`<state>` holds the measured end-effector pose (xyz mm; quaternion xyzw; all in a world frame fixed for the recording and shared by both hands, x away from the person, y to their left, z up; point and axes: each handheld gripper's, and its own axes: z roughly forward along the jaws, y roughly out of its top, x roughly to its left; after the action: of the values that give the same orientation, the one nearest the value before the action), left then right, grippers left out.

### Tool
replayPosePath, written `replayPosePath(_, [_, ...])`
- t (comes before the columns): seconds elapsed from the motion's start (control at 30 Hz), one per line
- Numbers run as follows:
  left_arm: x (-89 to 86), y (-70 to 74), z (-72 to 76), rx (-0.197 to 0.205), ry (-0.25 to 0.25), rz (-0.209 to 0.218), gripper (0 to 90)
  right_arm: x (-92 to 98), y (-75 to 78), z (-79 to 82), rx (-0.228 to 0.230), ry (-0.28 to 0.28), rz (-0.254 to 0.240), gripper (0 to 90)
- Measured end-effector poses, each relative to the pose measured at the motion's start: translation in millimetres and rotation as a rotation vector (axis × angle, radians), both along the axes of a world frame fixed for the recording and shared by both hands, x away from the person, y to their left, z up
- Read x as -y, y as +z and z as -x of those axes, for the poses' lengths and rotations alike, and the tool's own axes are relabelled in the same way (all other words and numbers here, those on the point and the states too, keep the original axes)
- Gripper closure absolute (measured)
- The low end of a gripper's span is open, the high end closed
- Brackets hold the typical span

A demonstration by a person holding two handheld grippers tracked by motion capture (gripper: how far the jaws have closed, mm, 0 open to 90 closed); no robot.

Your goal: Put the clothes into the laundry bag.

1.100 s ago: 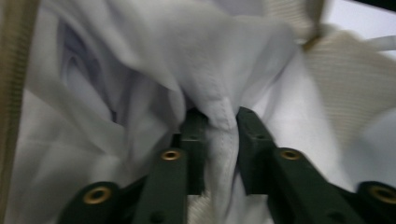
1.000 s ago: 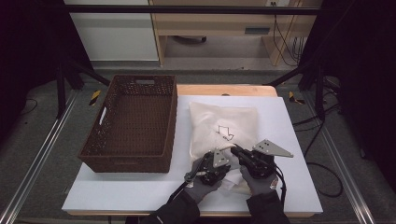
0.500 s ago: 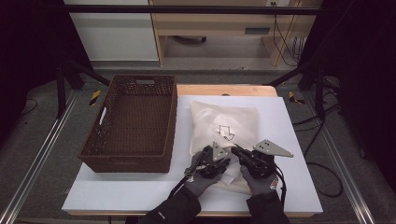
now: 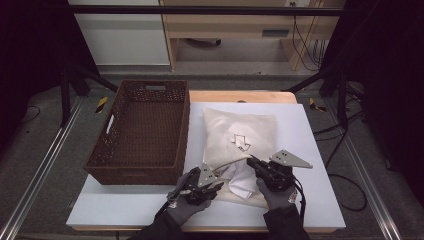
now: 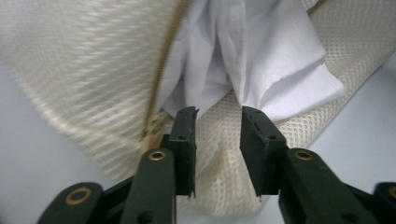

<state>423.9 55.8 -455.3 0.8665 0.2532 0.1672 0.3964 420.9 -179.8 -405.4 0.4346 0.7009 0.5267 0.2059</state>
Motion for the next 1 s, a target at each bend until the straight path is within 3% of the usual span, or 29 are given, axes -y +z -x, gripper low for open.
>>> replayPosePath(0.1, [10.5, -7.0, -3.2, 0.006, -0.004, -0.060, 61.7, 0.9, 0.1, 0.0, -0.001, 0.002, -0.006, 88.0])
replayPosePath(0.17, [11.8, -11.0, -6.3, -0.016, 0.013, -0.103, 70.2, 1.3, 0.1, -0.1, 0.000, 0.002, -0.006, 88.0])
replayPosePath(0.27, [5.2, -9.8, -5.0, -0.037, 0.005, -0.105, 84.4, 1.7, 0.5, 0.2, 0.001, 0.003, -0.004, 88.0])
replayPosePath(0.47, [-26.3, 12.7, 17.2, 0.000, -0.011, -0.031, 85.1, 1.4, 0.5, 0.3, -0.002, 0.005, 0.001, 87.9])
replayPosePath(0.63, [-55.9, 13.8, 28.2, -0.010, 0.029, -0.002, 82.5, -2.1, -0.8, 0.1, -0.014, 0.023, 0.021, 87.5])
replayPosePath(0.73, [-65.5, 10.5, 31.2, -0.016, 0.071, 0.012, 74.8, -6.9, -2.2, 0.4, -0.021, 0.030, 0.044, 87.4])
replayPosePath(0.87, [-72.4, 14.6, 33.9, -0.013, 0.114, 0.062, 59.9, -8.8, -1.3, 1.6, -0.018, 0.029, 0.060, 87.4])
replayPosePath(1.0, [-72.4, 20.9, 32.0, 0.000, 0.128, 0.106, 54.6, -7.2, -0.1, 2.8, -0.020, 0.033, 0.058, 87.2])
